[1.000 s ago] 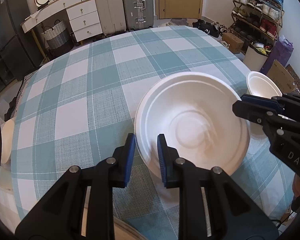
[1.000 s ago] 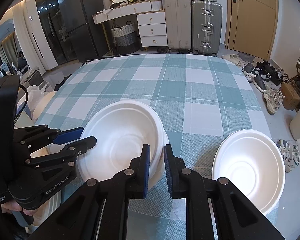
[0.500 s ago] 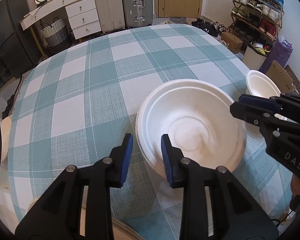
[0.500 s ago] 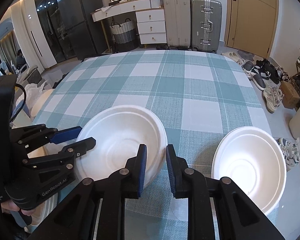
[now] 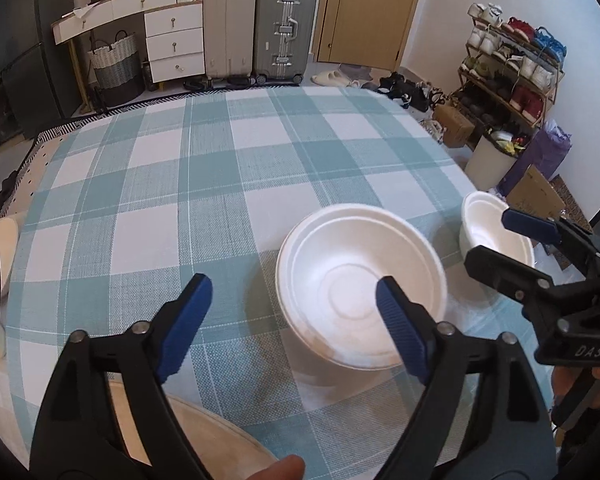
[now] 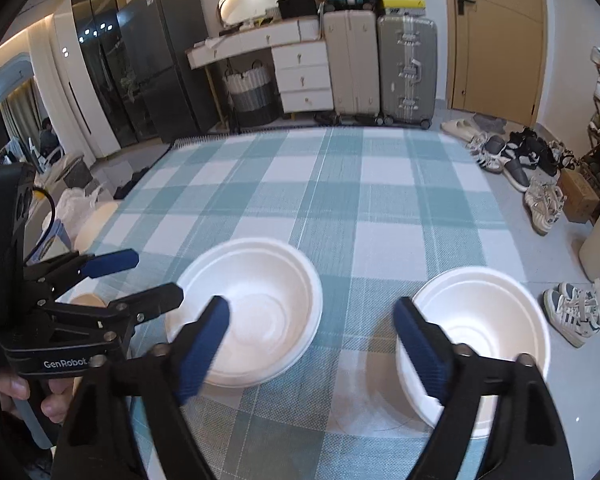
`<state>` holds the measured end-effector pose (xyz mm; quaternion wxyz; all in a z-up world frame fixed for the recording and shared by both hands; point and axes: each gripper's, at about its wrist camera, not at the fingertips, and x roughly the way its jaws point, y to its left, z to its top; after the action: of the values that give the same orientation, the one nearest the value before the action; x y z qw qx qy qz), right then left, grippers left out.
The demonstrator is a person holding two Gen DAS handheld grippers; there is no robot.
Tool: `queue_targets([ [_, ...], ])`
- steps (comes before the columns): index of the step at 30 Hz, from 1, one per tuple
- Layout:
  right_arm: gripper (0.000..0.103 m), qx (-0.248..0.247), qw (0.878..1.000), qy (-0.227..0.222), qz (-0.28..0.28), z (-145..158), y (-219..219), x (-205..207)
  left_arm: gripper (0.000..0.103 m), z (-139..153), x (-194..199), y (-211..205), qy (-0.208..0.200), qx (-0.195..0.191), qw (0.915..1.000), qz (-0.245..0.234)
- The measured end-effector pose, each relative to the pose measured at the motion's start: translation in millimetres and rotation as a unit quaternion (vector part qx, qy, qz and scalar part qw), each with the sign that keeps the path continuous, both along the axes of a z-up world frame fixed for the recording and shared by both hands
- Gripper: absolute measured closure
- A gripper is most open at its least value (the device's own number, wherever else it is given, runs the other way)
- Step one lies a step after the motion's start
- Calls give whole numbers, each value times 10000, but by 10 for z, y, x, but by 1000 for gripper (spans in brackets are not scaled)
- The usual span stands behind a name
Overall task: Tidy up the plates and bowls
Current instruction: 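Lower the held bowl into the other white bowl and open the left gripper, then close the left and right grippers on opposite rims of the nested white bowls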
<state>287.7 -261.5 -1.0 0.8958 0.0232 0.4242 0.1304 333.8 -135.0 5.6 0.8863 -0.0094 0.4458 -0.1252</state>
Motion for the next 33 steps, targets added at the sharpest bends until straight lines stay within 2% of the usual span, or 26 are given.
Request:
queue_targets([
  [1,6,20,10000,-48,-44,42,-35,-21,0,44,-15,-15,-34,-9,10000,-17],
  [9,1,66,9984,-318,-473,309,-457,-174,2,307,-89,-239,-254,-31,9995,-161],
  [17,1,150,9953,-337,-899,409,-995,-327,2,368,-51,-681,-248,-45,9988,-421],
  [26,1,114,9907,-150,-1344,263,-1517,-427,2,229,39,-1261,-91,85,9968,-792],
  [33,1,126,9880,-41,-1537,76,-1764,-445,2,102,133,-1642,-7,176,9948,-1003],
])
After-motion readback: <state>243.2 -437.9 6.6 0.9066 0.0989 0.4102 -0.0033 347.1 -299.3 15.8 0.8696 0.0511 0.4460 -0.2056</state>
